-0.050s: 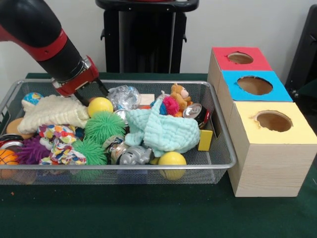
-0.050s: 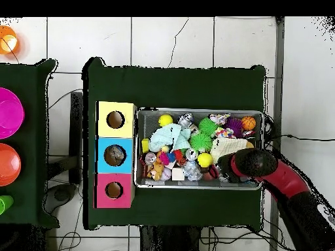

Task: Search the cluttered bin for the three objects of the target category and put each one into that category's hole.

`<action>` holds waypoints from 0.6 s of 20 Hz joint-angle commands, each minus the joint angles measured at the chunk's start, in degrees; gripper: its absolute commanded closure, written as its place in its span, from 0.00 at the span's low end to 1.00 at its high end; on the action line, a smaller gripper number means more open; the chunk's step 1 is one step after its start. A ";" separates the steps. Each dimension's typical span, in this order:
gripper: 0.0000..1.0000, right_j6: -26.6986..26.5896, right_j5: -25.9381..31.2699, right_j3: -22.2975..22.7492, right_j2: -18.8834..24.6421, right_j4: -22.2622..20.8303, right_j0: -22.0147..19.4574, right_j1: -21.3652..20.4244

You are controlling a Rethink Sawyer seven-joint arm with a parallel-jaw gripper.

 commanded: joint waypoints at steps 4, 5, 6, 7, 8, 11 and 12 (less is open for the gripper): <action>0.00 6.53 1.99 5.84 -0.47 0.71 0.66 -1.97; 0.00 6.66 1.88 6.38 -0.44 0.78 0.66 -2.38; 0.00 6.89 2.00 6.71 -0.31 1.00 0.84 -2.80; 0.00 7.09 1.83 7.26 -0.25 1.12 0.89 -3.14; 0.00 7.31 1.54 7.73 -0.15 1.23 0.96 -3.35; 0.00 8.01 0.28 9.39 -0.02 1.47 1.01 -3.82; 0.00 8.13 -0.48 10.11 0.05 1.45 0.86 -3.89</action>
